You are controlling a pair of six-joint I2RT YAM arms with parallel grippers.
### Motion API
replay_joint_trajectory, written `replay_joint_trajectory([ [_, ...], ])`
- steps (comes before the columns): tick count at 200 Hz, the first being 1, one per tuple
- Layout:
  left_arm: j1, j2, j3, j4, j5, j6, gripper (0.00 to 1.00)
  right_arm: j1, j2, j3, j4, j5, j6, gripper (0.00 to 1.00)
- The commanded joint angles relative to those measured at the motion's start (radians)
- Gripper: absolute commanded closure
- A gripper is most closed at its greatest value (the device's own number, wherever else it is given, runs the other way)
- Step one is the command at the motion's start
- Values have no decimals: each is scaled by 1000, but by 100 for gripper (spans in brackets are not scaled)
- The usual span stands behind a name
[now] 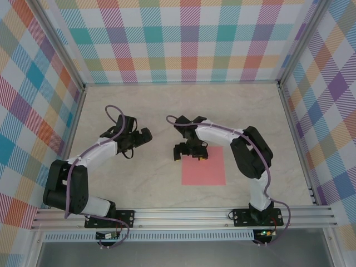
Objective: Fold a paper plane with a square sheet of paper (pick it up from the middle)
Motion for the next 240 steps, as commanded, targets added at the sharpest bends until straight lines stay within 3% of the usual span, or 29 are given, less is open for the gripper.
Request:
replay_joint_trajectory([
  [1, -24, 4, -17, 18, 10, -17, 0, -15, -120, -8, -84, 107, 79, 0],
  [21, -33, 5, -22, 17, 13, -20, 0, -39, -146, -99, -51, 114, 137, 0],
  [60, -39, 17, -15, 7, 17, -5, 0, -46, -134, -170, -11, 85, 98, 0],
  [240, -51, 47, -1, 7, 9, -17, 0, -72, 36, -277, 92, 49, 85, 10],
])
